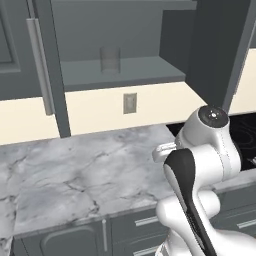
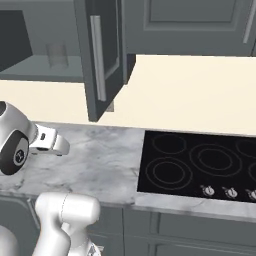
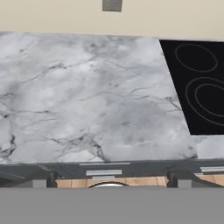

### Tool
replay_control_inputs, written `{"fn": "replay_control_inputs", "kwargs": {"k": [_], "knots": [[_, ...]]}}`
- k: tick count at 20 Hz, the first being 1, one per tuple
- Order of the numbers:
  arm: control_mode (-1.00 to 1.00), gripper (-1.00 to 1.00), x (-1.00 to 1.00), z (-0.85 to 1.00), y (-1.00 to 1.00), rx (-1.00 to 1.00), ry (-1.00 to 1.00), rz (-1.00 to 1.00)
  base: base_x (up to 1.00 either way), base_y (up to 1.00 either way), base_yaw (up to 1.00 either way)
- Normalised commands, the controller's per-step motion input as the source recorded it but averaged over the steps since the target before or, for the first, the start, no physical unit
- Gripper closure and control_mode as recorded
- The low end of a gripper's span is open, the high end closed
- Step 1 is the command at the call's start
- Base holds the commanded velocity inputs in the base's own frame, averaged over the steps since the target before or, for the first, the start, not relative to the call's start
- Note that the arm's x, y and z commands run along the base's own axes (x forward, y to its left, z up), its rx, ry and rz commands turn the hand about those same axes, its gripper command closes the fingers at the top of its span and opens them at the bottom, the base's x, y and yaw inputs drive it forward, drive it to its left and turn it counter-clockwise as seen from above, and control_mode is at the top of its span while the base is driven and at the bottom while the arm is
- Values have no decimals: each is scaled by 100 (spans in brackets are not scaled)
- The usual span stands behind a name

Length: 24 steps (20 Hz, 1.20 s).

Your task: There is a bowl on the dining counter. Grab a lemon wedge from the fridge and place it in the bowl. Then get the liquor bottle and glass cup from the cabinet and place them next to the bowl.

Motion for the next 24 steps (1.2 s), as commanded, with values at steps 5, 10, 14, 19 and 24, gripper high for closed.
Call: {"fn": "replay_control_inputs", "kwargs": {"k": [5, 10, 14, 19, 24], "knots": [[100, -100, 0, 0, 0, 0, 0, 0, -17, 31, 2], [100, -100, 0, 0, 0, 0, 0, 0, 34, 42, 4], [100, -100, 0, 0, 0, 0, 0, 0, 75, 44, 3], [-100, -100, 18, 2, 3, 0, -1, 4, 75, 24, 6], [-100, -100, 44, 35, 1, -13, -31, 38, 0, 0, 0]]}}
